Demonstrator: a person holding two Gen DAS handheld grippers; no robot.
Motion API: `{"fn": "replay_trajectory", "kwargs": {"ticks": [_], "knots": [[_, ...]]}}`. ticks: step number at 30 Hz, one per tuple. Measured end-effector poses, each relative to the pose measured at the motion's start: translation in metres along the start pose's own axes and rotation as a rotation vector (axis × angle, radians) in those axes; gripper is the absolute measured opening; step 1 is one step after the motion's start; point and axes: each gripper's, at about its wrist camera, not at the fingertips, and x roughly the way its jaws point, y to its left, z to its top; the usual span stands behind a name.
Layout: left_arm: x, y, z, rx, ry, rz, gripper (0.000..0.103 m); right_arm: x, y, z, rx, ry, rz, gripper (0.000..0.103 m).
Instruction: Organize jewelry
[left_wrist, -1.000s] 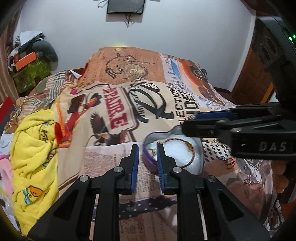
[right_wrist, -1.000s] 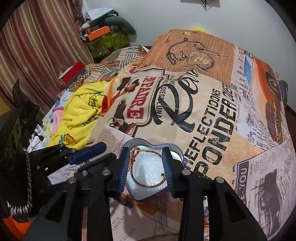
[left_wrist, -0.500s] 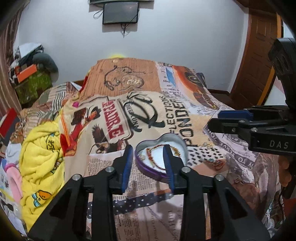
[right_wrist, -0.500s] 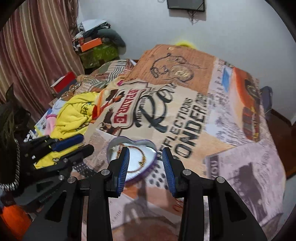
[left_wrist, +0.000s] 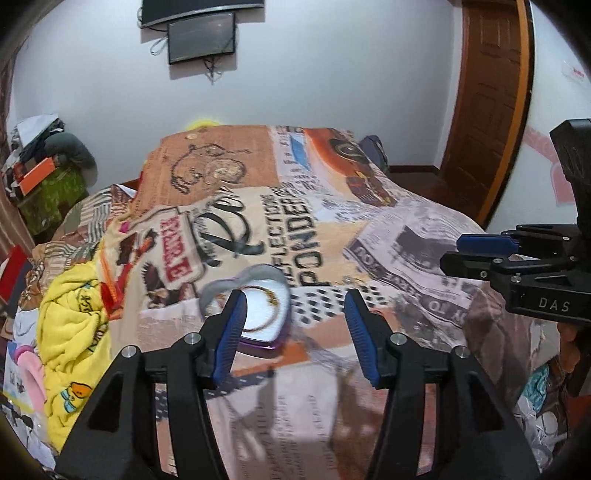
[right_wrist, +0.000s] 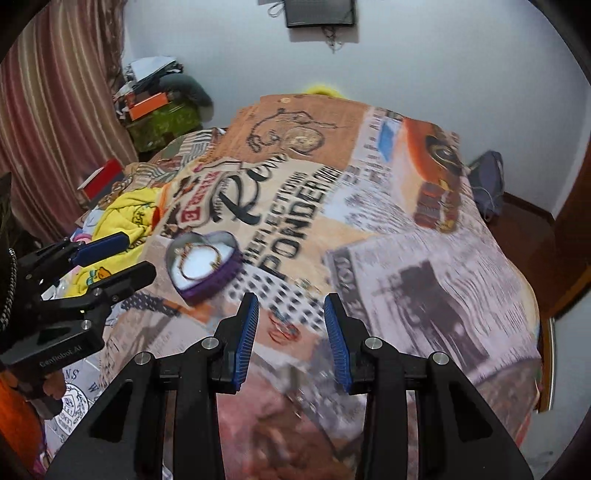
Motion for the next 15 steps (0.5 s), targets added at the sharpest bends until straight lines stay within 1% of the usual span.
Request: {"fn": "replay_trajectory", "kwargs": {"ticks": [5, 10, 15], "knots": [[0.017, -0.027, -0.006, 0.012, 0.061, -0.064, 0.054, -0.008, -0.024, -0.021, 0.045, 0.011, -0.035, 0.034], [0.047, -0.054, -0.019, 0.009, 0.167, -0.152, 0.054, -0.012, -0.044, -0.04, 0.085, 0.035, -0.061, 0.034], [0.074, -0.081, -0.031, 0.039, 0.259, -0.202, 0.054, -0.011, -0.056, -0.056, 0.114, 0.061, -0.077, 0.034]]}}
